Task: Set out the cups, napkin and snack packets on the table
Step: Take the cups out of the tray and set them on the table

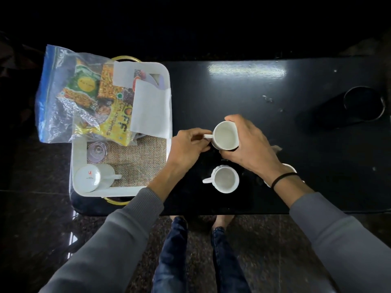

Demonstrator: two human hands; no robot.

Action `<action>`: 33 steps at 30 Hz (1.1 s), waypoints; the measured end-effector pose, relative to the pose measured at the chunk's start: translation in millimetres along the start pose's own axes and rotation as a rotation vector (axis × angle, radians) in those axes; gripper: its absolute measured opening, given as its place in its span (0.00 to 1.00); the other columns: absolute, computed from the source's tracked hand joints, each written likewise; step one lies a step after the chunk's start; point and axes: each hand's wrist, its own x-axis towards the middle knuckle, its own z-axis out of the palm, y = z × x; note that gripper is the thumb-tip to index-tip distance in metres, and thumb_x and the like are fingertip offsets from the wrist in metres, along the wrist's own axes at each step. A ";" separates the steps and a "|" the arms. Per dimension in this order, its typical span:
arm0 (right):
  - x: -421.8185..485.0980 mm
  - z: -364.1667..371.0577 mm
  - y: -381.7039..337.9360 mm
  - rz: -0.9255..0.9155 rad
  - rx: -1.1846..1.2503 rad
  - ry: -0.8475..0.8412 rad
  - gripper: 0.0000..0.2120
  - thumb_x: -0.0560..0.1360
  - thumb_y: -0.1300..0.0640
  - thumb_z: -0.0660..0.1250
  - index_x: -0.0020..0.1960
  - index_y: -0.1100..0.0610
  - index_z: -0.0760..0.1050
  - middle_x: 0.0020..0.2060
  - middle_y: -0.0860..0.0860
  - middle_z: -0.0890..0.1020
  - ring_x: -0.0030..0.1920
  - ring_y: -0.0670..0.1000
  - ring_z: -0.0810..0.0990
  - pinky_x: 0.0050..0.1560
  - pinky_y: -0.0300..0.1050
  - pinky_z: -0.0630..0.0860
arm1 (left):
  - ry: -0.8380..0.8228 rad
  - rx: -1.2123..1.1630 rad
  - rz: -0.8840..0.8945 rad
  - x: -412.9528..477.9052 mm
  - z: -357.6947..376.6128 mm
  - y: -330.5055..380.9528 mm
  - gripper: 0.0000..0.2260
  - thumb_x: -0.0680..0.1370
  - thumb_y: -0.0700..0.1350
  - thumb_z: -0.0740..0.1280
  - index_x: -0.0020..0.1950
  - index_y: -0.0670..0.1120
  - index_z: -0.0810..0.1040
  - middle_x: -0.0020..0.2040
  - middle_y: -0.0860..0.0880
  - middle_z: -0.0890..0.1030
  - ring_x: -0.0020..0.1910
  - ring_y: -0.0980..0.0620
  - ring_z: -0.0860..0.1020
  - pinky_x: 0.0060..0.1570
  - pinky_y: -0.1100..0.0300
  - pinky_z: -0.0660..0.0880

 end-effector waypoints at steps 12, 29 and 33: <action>-6.6 9.8 13.9 0.001 0.009 -0.049 0.36 0.68 0.48 0.79 0.70 0.50 0.66 0.63 0.48 0.76 0.61 0.50 0.73 0.49 0.41 0.66 | 0.012 -0.015 -0.042 0.2 6.2 -16.3 0.09 0.80 0.35 0.69 0.58 0.40 0.84 0.52 0.43 0.87 0.51 0.52 0.86 0.56 0.55 0.83; -2.8 -14.0 -24.9 -0.051 -0.191 -0.171 0.43 0.69 0.40 0.77 0.76 0.53 0.63 0.72 0.52 0.72 0.71 0.55 0.67 0.67 0.53 0.63 | 0.013 0.303 0.051 -24.0 -21.9 1.9 0.18 0.77 0.37 0.73 0.67 0.43 0.79 0.60 0.46 0.84 0.58 0.53 0.83 0.55 0.71 0.74; 1.6 -11.8 -60.2 -0.149 -0.119 -0.199 0.32 0.72 0.43 0.75 0.71 0.52 0.69 0.69 0.50 0.74 0.71 0.52 0.68 0.69 0.51 0.65 | 0.057 0.488 0.170 -41.1 -45.6 11.4 0.17 0.76 0.38 0.73 0.64 0.45 0.81 0.59 0.47 0.84 0.60 0.52 0.82 0.58 0.66 0.75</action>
